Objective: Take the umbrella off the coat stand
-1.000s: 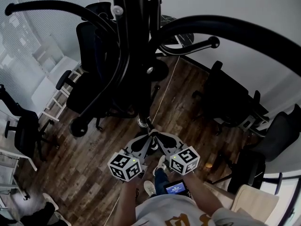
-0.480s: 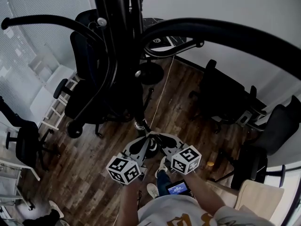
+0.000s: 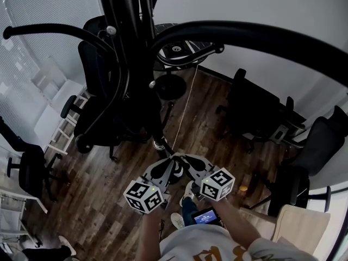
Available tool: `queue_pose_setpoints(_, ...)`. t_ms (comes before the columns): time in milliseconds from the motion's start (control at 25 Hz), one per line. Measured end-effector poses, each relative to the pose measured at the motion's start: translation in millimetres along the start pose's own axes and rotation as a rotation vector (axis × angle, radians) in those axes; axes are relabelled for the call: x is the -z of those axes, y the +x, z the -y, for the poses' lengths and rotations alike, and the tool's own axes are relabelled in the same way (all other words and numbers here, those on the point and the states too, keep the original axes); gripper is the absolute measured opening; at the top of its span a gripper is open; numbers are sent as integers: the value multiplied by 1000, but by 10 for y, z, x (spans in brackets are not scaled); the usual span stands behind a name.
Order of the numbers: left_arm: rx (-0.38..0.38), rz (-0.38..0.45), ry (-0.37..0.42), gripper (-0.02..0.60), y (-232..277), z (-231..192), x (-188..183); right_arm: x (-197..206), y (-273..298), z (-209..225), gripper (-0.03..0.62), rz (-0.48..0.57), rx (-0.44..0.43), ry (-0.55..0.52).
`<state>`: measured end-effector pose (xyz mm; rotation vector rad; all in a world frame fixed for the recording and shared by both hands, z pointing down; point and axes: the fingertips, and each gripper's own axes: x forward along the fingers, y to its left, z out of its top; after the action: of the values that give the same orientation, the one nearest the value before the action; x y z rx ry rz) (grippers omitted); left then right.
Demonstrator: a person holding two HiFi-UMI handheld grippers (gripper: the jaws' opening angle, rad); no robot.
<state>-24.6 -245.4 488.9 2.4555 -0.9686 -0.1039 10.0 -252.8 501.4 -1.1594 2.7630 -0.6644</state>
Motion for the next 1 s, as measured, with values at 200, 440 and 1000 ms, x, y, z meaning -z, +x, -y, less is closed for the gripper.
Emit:
queue_pose_setpoints(200,10,-2,15,22,-7,64,-21,-29,-71,-27,12,16,-8,12)
queue_pose_setpoints(440,20,-5,23,22,-30,127,-27,-55,-131,-49,12,25,2,15)
queue_pose_setpoints(1000,34,-1,52,22,-74,303,-68,-134,-296,-143,12,41,7,4)
